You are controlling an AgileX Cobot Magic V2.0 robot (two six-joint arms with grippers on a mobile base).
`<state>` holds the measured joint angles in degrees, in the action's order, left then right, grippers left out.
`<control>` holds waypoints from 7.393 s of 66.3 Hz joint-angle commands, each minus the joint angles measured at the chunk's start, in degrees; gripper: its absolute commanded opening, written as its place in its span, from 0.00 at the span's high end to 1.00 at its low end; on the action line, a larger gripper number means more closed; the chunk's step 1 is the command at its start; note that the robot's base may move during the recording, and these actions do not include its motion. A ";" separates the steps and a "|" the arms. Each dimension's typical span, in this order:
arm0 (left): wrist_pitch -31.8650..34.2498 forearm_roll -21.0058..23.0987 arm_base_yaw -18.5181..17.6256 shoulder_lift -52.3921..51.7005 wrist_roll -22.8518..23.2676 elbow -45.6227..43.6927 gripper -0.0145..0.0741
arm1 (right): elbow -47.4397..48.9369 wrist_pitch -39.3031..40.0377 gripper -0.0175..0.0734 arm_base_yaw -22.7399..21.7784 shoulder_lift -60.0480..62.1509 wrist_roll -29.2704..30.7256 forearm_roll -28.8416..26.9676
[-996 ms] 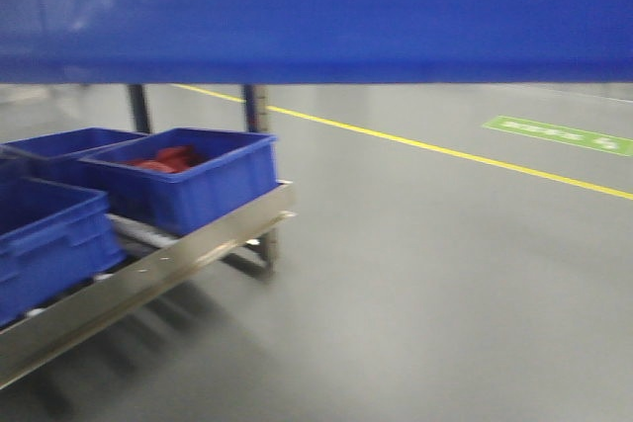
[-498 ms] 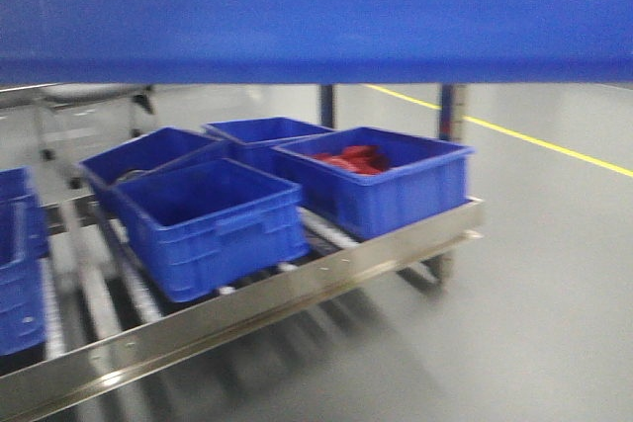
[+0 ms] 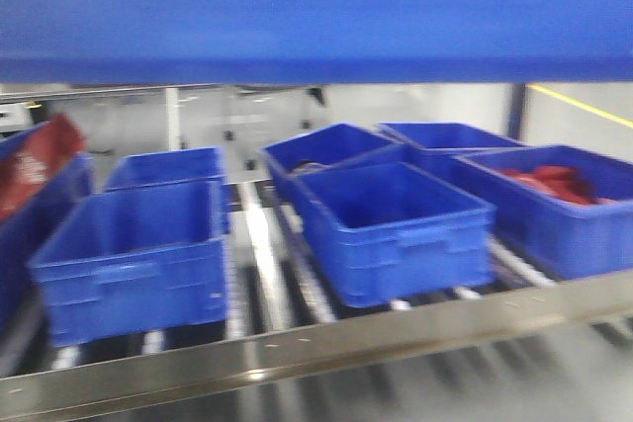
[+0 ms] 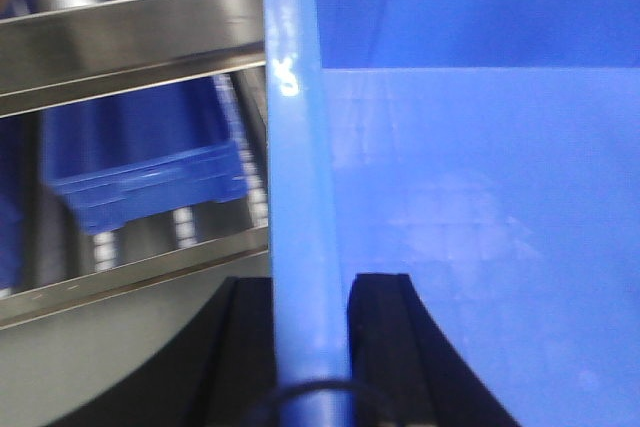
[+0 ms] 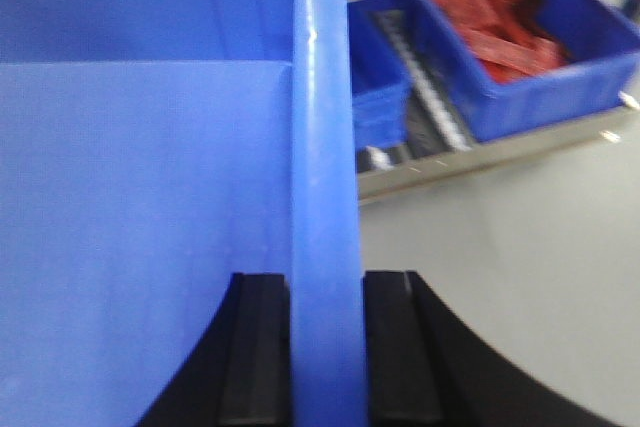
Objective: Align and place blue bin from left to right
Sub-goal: 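Drive the base up to the shelf of blue bins holding the bin, then raise the held blue bin with both grippers above the upper shelf edge, then hold the bin with both grippers over the upper roller shelf, then push the bin forward and lower it onto the rollers with both grippers, then open both grippers and lift them off the bin's side walls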
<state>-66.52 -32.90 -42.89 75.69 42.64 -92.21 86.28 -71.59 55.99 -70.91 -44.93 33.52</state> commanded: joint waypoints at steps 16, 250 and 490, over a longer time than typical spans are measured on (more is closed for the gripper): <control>7.98 1.64 -0.76 -0.38 -0.48 -1.08 0.96 | 0.94 17.14 0.90 0.34 0.11 0.66 -0.05; 7.98 1.64 -0.76 -0.38 -0.48 -1.08 0.96 | 0.94 17.14 0.90 0.34 0.11 0.66 -0.05; 4.58 9.11 11.16 6.14 -6.59 -2.86 0.41 | 2.21 15.55 0.36 -4.91 -7.96 0.08 -4.78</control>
<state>-60.57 -24.55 -31.29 82.58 36.13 -93.62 87.38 -55.95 50.96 -80.32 -45.36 28.06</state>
